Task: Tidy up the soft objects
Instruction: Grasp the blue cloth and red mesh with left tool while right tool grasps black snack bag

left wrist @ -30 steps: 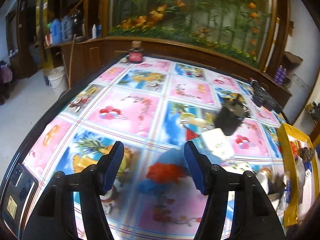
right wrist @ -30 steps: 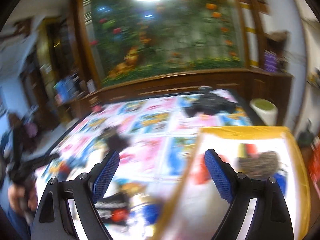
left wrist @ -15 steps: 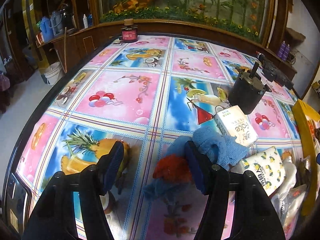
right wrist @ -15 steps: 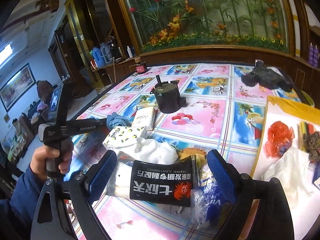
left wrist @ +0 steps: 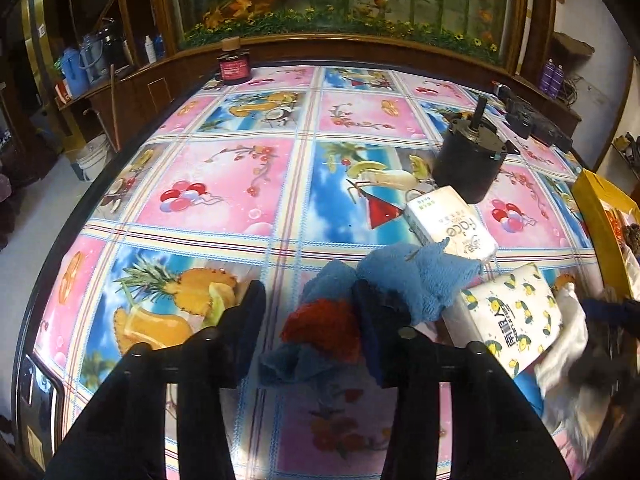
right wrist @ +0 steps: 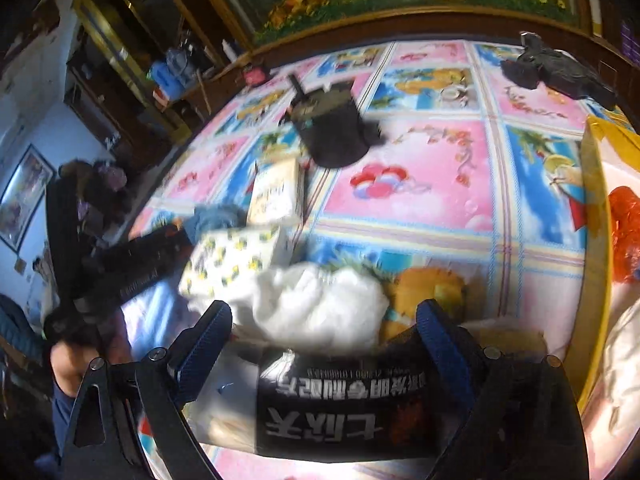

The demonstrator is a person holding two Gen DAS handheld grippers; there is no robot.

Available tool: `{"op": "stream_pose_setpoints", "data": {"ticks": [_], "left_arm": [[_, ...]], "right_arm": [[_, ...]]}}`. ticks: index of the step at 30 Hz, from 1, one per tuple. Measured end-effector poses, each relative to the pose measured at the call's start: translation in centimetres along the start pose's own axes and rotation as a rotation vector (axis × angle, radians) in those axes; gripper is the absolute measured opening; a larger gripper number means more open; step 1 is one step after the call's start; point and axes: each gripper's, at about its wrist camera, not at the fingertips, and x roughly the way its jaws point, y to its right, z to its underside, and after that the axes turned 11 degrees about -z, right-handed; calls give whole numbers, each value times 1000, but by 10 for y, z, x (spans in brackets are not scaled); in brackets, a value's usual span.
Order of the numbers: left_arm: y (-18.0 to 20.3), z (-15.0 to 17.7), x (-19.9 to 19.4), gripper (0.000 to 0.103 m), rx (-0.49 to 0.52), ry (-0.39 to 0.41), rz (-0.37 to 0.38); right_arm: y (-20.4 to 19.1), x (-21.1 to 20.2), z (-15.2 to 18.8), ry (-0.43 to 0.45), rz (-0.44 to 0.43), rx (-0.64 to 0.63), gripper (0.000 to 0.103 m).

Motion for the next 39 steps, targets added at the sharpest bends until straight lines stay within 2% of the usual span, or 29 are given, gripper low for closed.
{"op": "stream_pose_setpoints", "data": {"ticks": [1, 6, 8, 9, 12, 13, 17, 20, 24, 29, 30, 32, 33, 37, 39], "left_arm": [[-2, 0, 1, 30, -8, -1, -4], [-13, -1, 2, 29, -53, -9, -22], [-14, -1, 3, 29, -59, -9, -23], [-13, -1, 3, 29, -58, -8, -26], [-12, -1, 5, 29, -51, -3, -33], [-12, -1, 5, 29, -51, -2, -34], [-14, -2, 6, 29, -63, -6, -25], [-11, -2, 5, 29, -48, 1, -39], [-8, 0, 2, 29, -33, 9, -46], [-8, 1, 1, 29, -30, 14, -49], [-7, 1, 1, 29, -27, 17, -52], [-6, 2, 1, 29, -23, 21, -58], [-6, 2, 1, 29, -21, 22, -61], [-4, 2, 1, 29, -13, 26, -68], [-4, 2, 1, 29, -8, 27, -74]], "right_arm": [[-3, 3, 3, -21, -5, -10, 102], [-35, 0, 16, -91, -222, -101, 101], [-42, -2, 17, -91, -255, -142, 101], [-44, -3, 17, -80, -237, -163, 101], [-43, -6, 15, -33, -91, -192, 101], [-41, -7, 14, -14, -66, -181, 101], [-33, -18, 24, 20, -142, -58, 101], [-29, -29, 47, 27, -160, 4, 101], [-42, -35, 72, -13, -115, 34, 101], [-56, -17, 69, -69, -33, 35, 101], [-59, -7, 66, -84, -8, 32, 99], [-68, 9, 60, -93, 57, -19, 83], [-75, 17, 56, -95, 112, -82, 59], [-94, 33, 52, -106, 221, -274, 44], [-96, 37, 52, -107, 242, -309, 43]]}}
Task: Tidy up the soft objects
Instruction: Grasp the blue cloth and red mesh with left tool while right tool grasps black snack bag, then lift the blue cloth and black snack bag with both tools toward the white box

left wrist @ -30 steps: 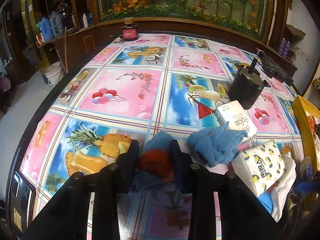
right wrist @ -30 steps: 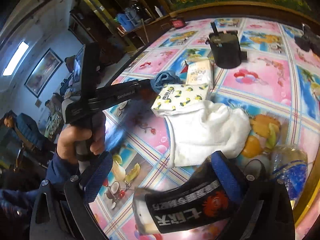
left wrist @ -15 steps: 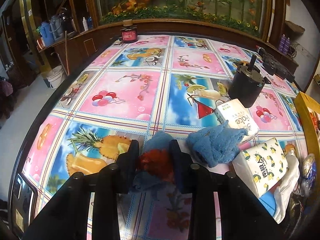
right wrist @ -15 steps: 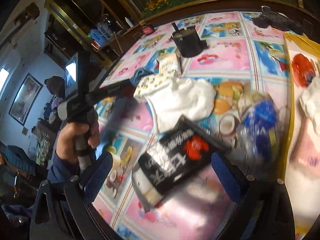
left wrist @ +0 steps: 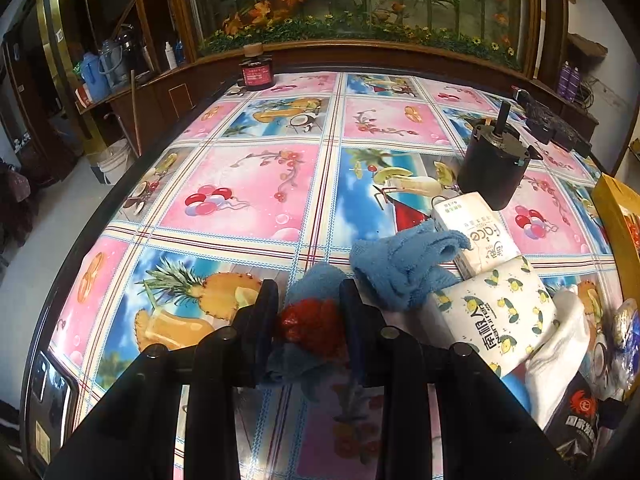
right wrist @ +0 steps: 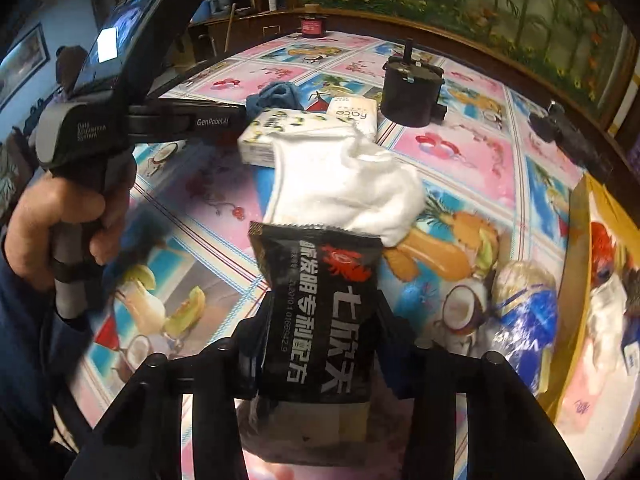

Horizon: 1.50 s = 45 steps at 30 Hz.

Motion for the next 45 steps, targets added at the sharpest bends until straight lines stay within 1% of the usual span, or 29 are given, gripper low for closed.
{"op": "stream_pose_setpoints", "data": {"ticks": [2, 4, 6, 8, 9, 10, 11, 12, 13, 14, 15, 16, 18, 20, 22, 24, 27, 32, 35, 40, 42, 45], "left_arm": [[1, 0, 0, 29, 4, 3, -5], [1, 0, 1, 29, 5, 5, -9], [2, 1, 2, 29, 7, 8, -13], [3, 1, 2, 30, 12, 13, -20], [5, 2, 2, 30, 21, 19, -27], [6, 2, 2, 30, 28, 23, -34], [7, 3, 2, 30, 33, 27, -39], [7, 2, 2, 29, 34, 28, -40], [6, 2, 1, 28, 26, 28, -31], [4, 2, 1, 27, 17, 26, -18], [1, 1, 1, 26, 5, 22, -4], [0, 1, 1, 26, -6, 19, 3], [-4, 0, -1, 26, -29, 21, 20], [-7, -1, -6, 25, -52, 44, 31], [-11, -2, -12, 25, -73, 79, 33], [-15, -4, -20, 25, -100, 113, 55], [-17, -5, -30, 25, -115, 162, 78], [-14, -5, -46, 25, -107, 235, 120], [-11, -4, -54, 26, -97, 264, 148], [-2, -1, -67, 26, -72, 304, 174], [2, 1, -71, 26, -55, 319, 187], [10, 3, -76, 26, -29, 333, 195]], "right_arm": [[-3, 5, 1, -5, 3, -35, 43], [-3, 11, 5, 3, 1, -37, 43], [0, 8, 12, 48, -21, -31, 43], [4, 7, 16, 66, -37, -31, 44], [5, 6, 18, 70, -42, -35, 46], [9, 5, 20, 76, -54, -33, 51], [11, 4, 21, 88, -66, -28, 59], [12, 5, 21, 91, -86, -28, 77], [12, 5, 22, 83, -97, -39, 78], [11, 5, 22, 80, -96, -46, 73], [13, 3, 23, 88, -92, -43, 50], [15, 0, 24, 103, -99, -43, 38], [20, -6, 25, 112, -108, -45, 38], [25, -11, 26, 132, -106, -26, 38], [32, -22, 26, 176, -118, 1, 38], [38, -31, 26, 213, -124, 20, 38], [49, -43, 29, 273, -110, 53, 38], [60, -60, 35, 350, -109, 100, 38], [65, -67, 39, 395, -100, 114, 38], [69, -69, 44, 399, -83, 137, 38], [69, -70, 45, 405, -46, 143, 38], [67, -71, 44, 403, 47, 138, 38]]}}
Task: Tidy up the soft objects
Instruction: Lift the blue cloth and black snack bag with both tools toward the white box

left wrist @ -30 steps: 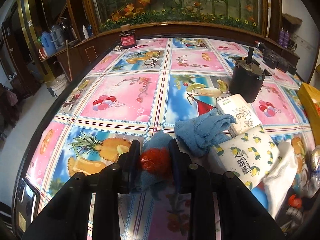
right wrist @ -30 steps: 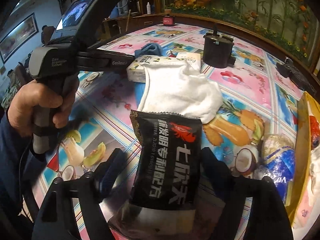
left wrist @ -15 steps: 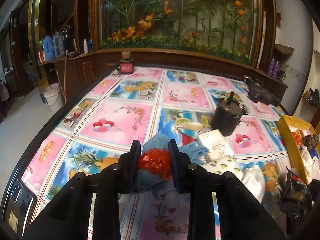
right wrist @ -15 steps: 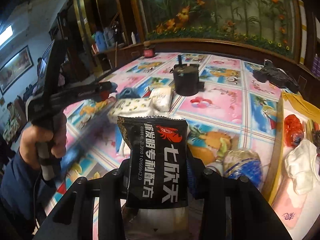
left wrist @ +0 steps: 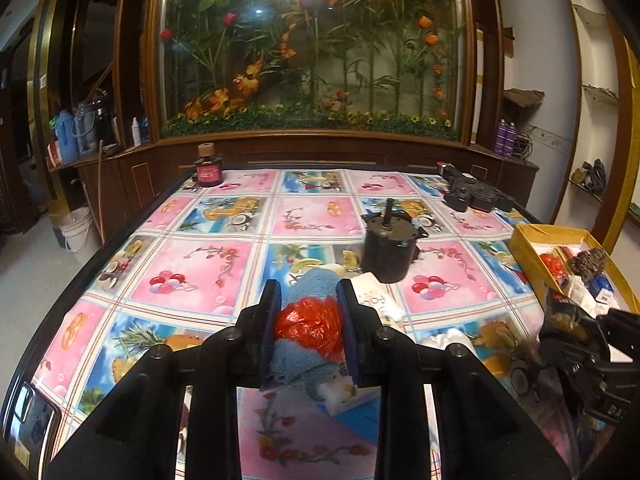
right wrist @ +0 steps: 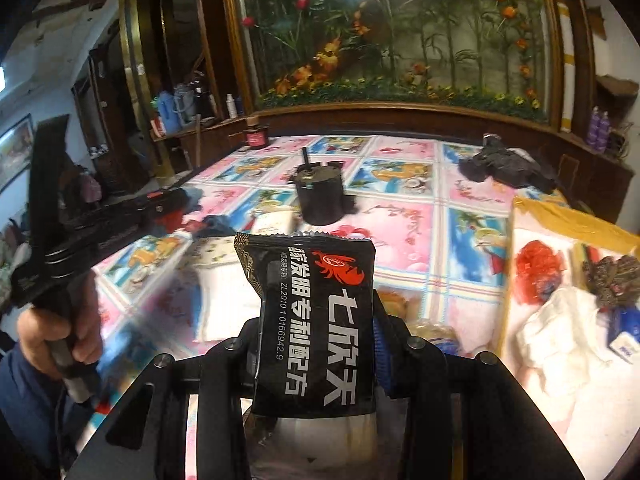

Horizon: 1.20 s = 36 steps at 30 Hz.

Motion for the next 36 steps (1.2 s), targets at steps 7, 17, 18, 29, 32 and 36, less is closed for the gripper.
{"op": "stream_pose_setpoints", "data": {"ticks": [7, 17, 18, 29, 32, 36], "left_arm": [[14, 3, -2, 26, 38, 4, 9], [29, 8, -5, 26, 46, -8, 52], [31, 9, -6, 26, 51, -7, 59], [45, 9, -14, 26, 58, 14, 82], [48, 10, -16, 25, 50, 11, 88], [55, 10, -21, 25, 33, 10, 120]], "right_arm": [[-10, 1, -1, -4, 83, -14, 38], [-10, 0, -3, -9, 123, -36, 38], [-10, 0, -3, -8, 124, -36, 38], [-6, -6, -2, 9, 147, -49, 38], [-4, -8, -2, 12, 149, -47, 38], [-1, -12, -3, 17, 148, -39, 38]]}}
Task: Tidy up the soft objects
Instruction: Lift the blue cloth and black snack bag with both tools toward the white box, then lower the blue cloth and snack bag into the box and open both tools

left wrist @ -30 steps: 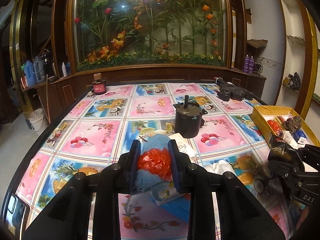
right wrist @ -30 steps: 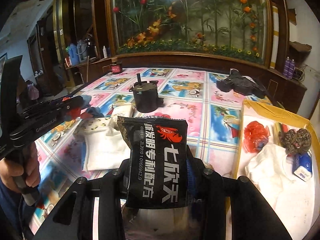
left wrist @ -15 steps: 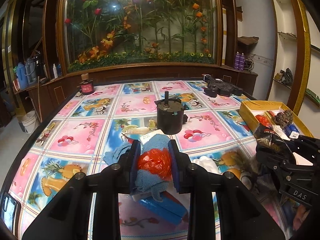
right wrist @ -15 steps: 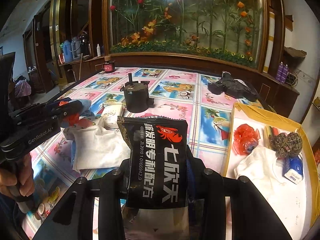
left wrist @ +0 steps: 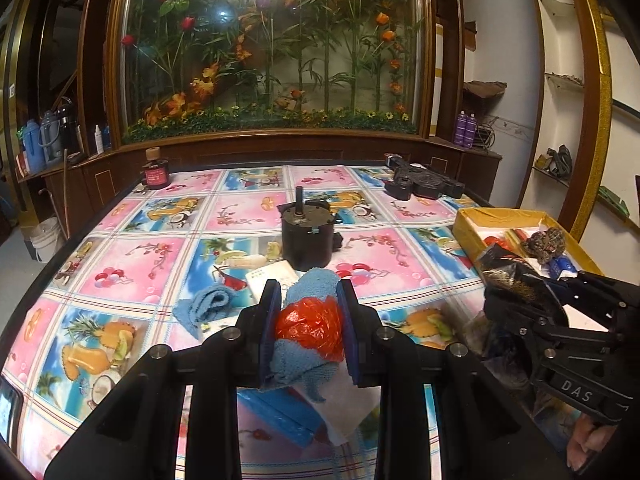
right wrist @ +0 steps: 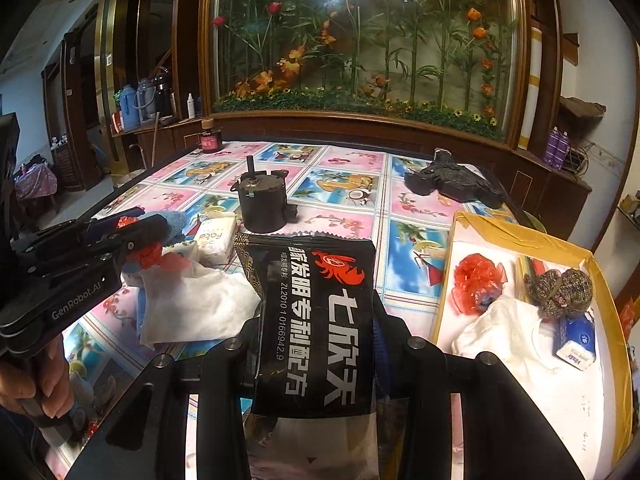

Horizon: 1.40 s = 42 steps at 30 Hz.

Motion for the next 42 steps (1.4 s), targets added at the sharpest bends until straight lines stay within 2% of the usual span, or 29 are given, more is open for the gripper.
{"op": "stream_pose_setpoints", "data": {"ticks": [8, 11, 14, 19, 25, 29, 30, 34, 42], "left_arm": [[27, 2, -6, 25, 3, -9, 54], [46, 1, -8, 25, -12, -26, 105], [76, 2, -16, 25, 25, -15, 150], [127, -2, -34, 25, 61, -15, 269], [186, 1, -46, 25, 119, -117, 439], [211, 8, -53, 25, 160, -149, 498], [217, 9, -53, 25, 168, -151, 509], [238, 16, -49, 25, 219, -176, 506], [250, 30, -38, 25, 265, -203, 428]], "right_arm": [[9, -7, -1, 16, 7, 18, 38], [28, -20, -5, 57, 29, 66, 38], [56, -34, -7, 92, 74, 142, 38], [103, -53, -4, 124, 123, 282, 38], [140, -72, 5, 134, 172, 391, 39], [155, -86, 19, 117, 159, 461, 39], [157, -91, 24, 114, 146, 476, 40], [162, -98, 33, 32, 214, 433, 40], [174, -94, 39, -78, 195, 414, 39]]}}
